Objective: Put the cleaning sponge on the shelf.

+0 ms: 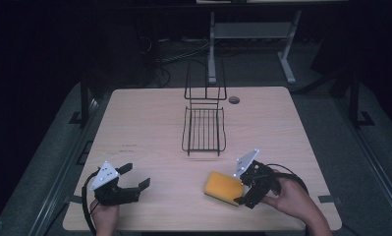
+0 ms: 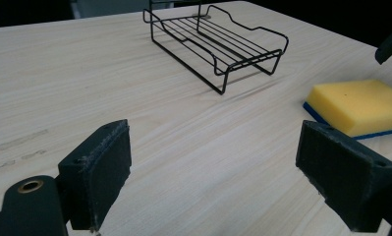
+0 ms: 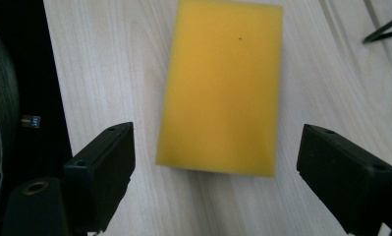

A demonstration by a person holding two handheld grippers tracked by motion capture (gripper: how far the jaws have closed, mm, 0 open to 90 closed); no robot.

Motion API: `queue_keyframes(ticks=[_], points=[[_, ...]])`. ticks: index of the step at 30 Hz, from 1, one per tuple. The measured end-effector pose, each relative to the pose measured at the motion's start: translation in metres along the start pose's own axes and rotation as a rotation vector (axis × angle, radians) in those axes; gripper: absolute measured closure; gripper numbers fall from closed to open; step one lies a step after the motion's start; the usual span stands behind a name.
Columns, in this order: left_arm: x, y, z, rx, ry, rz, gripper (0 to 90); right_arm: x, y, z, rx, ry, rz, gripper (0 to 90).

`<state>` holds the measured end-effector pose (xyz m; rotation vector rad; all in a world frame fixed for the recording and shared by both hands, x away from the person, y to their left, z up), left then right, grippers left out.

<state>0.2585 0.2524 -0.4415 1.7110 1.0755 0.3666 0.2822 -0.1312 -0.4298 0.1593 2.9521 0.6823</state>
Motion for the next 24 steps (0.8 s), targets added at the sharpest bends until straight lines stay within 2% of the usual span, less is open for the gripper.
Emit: queue_keyframes(ticks=[5, 17, 24], points=[[-0.001, 0.0, 0.0, -0.002, -0.002, 0.0, 12.8, 0.0, 0.006, 0.008, 0.023, 0.01, 0.001, 14.4], [-0.001, 0.0, -0.001, -0.004, -0.004, -0.003, 12.8, -0.003, 0.016, 0.016, 0.031, 0.032, 0.004, 14.4], [-0.001, 0.0, -0.001, -0.006, -0.005, -0.004, 12.8, -0.005, 0.021, 0.02, 0.042, 0.03, 0.0, 14.4]])
Point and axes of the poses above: each handheld gripper's, and its own axes: z roughly forward along the jaws, y roughly out of its top, x roughly to its left, the point moved 3 cm from there along z, roughly forward along the jaws, and after that the axes turned 11 degrees about -z, right-handed, at the moved point
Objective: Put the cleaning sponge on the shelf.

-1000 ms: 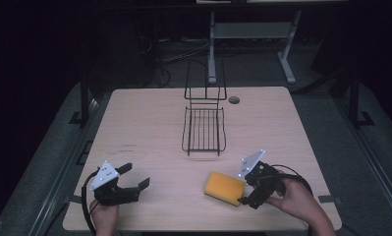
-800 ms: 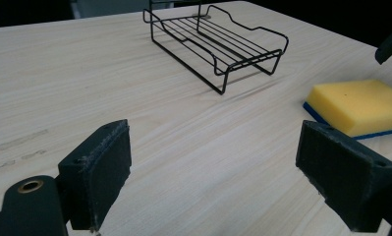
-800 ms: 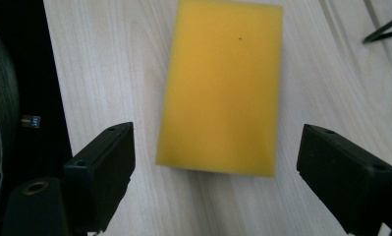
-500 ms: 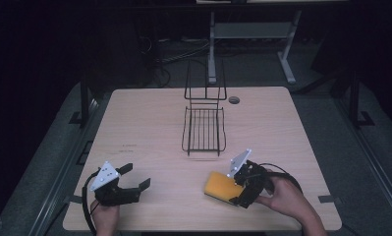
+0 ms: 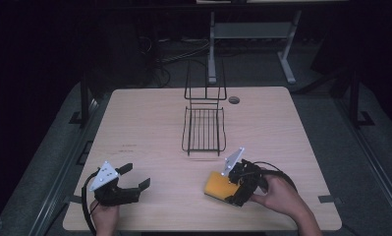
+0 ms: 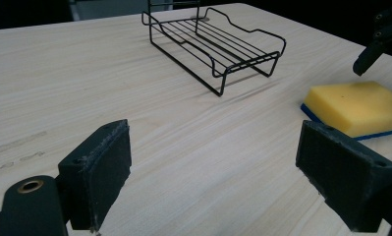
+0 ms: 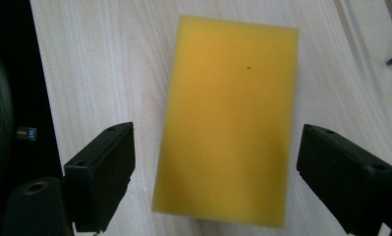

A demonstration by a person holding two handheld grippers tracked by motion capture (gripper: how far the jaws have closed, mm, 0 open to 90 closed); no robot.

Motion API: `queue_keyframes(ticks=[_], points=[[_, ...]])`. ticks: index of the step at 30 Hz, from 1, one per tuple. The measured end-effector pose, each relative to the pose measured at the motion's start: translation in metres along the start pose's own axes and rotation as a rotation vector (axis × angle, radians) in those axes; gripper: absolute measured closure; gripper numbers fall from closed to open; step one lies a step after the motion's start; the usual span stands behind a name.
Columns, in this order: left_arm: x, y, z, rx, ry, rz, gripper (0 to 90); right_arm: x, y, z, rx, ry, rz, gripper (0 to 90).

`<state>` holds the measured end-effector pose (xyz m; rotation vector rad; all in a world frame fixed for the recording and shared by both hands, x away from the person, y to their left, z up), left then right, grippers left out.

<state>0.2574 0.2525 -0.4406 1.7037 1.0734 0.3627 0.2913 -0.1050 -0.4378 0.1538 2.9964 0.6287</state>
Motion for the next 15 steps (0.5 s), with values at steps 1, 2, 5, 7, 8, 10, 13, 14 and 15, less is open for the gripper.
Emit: queue_keyframes(ticks=[1, 2, 5, 7, 8, 10, 13, 14, 15], points=[[0.0, 0.0, 0.0, 0.0, 0.001, -0.001, 12.8, 0.0, 0.001, 0.002, 0.004, 0.001, -0.003, 14.4], [0.0, 0.0, 0.0, 0.0, 0.0, -0.002, 12.8, 0.0, 0.001, 0.002, 0.004, 0.001, -0.003, 14.4], [0.0, 0.0, 0.0, -0.001, 0.0, -0.001, 12.8, -0.001, 0.003, 0.004, 0.013, 0.003, -0.001, 14.4], [0.0, 0.0, 0.0, 0.0, -0.002, -0.003, 12.8, -0.001, 0.004, 0.005, 0.016, 0.004, 0.0, 14.4], [0.0, 0.0, 0.0, 0.0, -0.003, -0.002, 12.8, -0.001, 0.004, 0.006, 0.016, 0.005, 0.0, 14.4], [0.0, 0.0, 0.0, 0.0, -0.003, -0.002, 12.8, -0.002, 0.006, 0.009, 0.021, 0.007, 0.002, 14.4], [0.0, 0.0, 0.0, -0.002, -0.003, -0.002, 12.8, -0.003, 0.007, 0.01, 0.023, 0.006, 0.008, 14.4], [0.0, 0.0, 0.0, -0.004, -0.003, -0.003, 12.8, -0.004, 0.008, 0.012, 0.024, 0.01, 0.007, 14.4], [0.0, 0.0, 0.0, -0.003, -0.002, -0.001, 12.8, -0.004, 0.008, 0.012, 0.026, 0.011, 0.008, 14.4]])
Point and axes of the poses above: each handheld gripper's, and its own axes: z roughly forward along the jaws, y roughly out of its top, x roughly to its left, the point moved 3 cm from there along z, roughly forward along the jaws, and after that the axes turned 11 degrees about -z, right-handed, at the moved point
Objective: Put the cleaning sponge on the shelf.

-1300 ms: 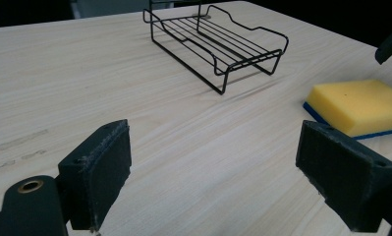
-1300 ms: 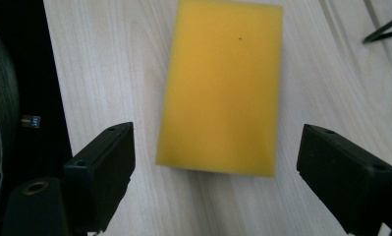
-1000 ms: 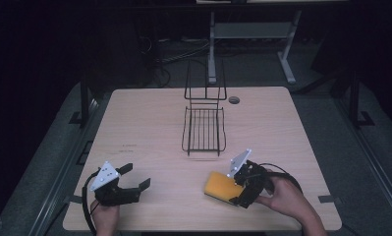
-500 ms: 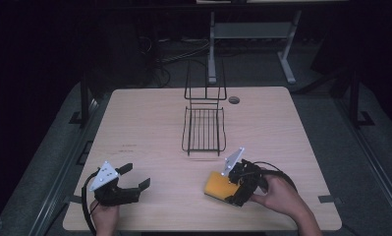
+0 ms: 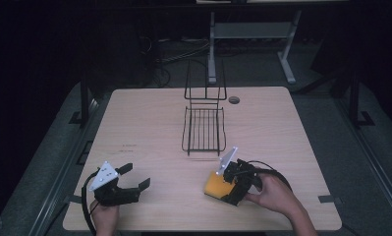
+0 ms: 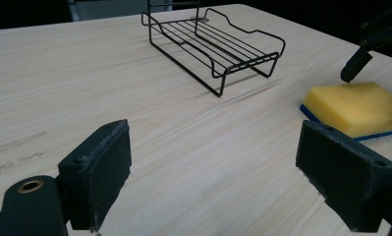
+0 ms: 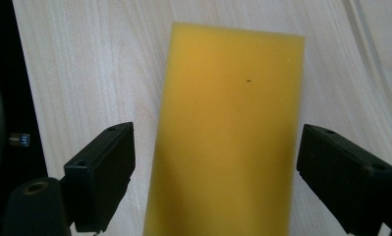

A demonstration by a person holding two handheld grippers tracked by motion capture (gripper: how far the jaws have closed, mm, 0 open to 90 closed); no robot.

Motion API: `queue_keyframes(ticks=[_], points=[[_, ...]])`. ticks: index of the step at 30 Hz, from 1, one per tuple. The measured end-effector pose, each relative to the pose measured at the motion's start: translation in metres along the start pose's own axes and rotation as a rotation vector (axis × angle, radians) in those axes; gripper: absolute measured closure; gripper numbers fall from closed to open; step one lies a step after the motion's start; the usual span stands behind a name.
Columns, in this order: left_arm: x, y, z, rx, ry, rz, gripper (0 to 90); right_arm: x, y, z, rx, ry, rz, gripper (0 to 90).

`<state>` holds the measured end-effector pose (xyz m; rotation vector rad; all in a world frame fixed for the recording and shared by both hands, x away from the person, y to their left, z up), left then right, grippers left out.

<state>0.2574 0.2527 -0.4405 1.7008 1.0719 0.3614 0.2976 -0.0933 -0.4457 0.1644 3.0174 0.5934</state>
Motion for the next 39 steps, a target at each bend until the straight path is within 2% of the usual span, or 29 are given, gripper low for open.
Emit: queue_keyframes(ticks=[7, 13, 39], points=[[0.0, 0.0, 0.0, -0.003, -0.002, -0.003, 12.8, -0.002, 0.001, 0.006, 0.022, -0.003, 0.001, 14.4], [0.0, 0.0, 0.0, -0.003, -0.002, -0.003, 12.8, -0.003, 0.002, 0.01, 0.017, 0.005, 0.009, 14.3], [0.0, 0.0, -0.001, -0.009, -0.005, -0.006, 12.8, -0.003, 0.006, 0.029, 0.07, -0.001, -0.012, 14.2]])
Point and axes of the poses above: each handheld gripper's, and its own axes: z roughly forward along the jaws, y roughly out of its top, x roughly to its left, the point moved 3 cm from there along z, roughly forward along the jaws, and after that the axes turned 11 degrees about -z, right-handed, at the moved point
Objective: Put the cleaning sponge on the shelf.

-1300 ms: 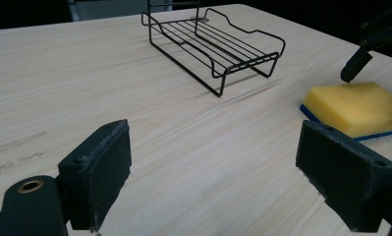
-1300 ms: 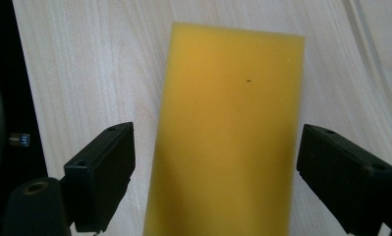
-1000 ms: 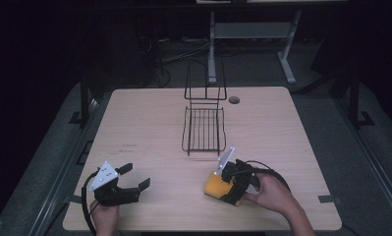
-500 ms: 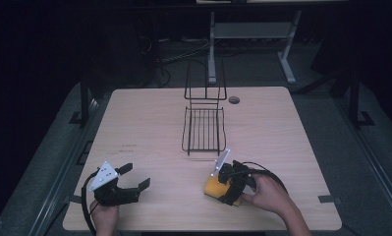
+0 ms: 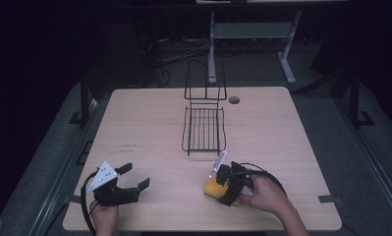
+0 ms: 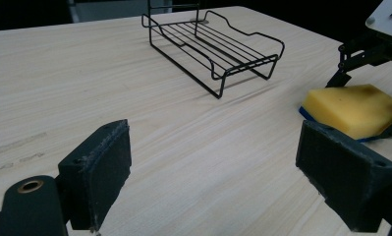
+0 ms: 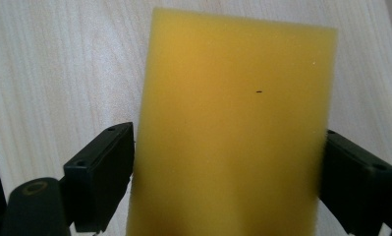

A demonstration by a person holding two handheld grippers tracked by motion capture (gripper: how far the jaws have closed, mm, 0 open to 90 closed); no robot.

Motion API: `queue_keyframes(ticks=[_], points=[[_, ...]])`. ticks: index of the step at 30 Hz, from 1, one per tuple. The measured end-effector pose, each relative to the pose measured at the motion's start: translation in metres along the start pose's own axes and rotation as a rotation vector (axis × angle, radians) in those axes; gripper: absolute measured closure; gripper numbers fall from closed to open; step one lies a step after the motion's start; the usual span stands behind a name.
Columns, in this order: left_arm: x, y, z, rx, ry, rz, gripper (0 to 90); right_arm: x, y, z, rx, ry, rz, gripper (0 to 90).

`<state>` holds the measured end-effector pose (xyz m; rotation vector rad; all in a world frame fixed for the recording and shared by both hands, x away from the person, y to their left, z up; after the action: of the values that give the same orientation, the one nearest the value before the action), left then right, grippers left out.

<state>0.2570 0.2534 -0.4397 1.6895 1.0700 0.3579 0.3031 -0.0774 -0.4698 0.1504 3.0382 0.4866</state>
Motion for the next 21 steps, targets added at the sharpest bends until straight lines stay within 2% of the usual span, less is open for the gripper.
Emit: queue_keyframes(ticks=[21], points=[[0.0003, 0.0001, -0.001, -0.008, 0.0, -0.01, 12.8, 0.0016, -0.0022, 0.0039, 0.016, -0.015, -0.008, 19.6]])
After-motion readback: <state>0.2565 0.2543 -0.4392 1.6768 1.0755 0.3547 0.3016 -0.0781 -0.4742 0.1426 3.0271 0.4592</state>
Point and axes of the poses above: each handheld gripper's, and its own axes: z roughly forward along the jaws, y roughly out of its top, x roughly to its left, the point moved 3 cm from there along z, roughly forward along the jaws, and after that the axes turned 11 degrees about -z, right-handed, at the moved point
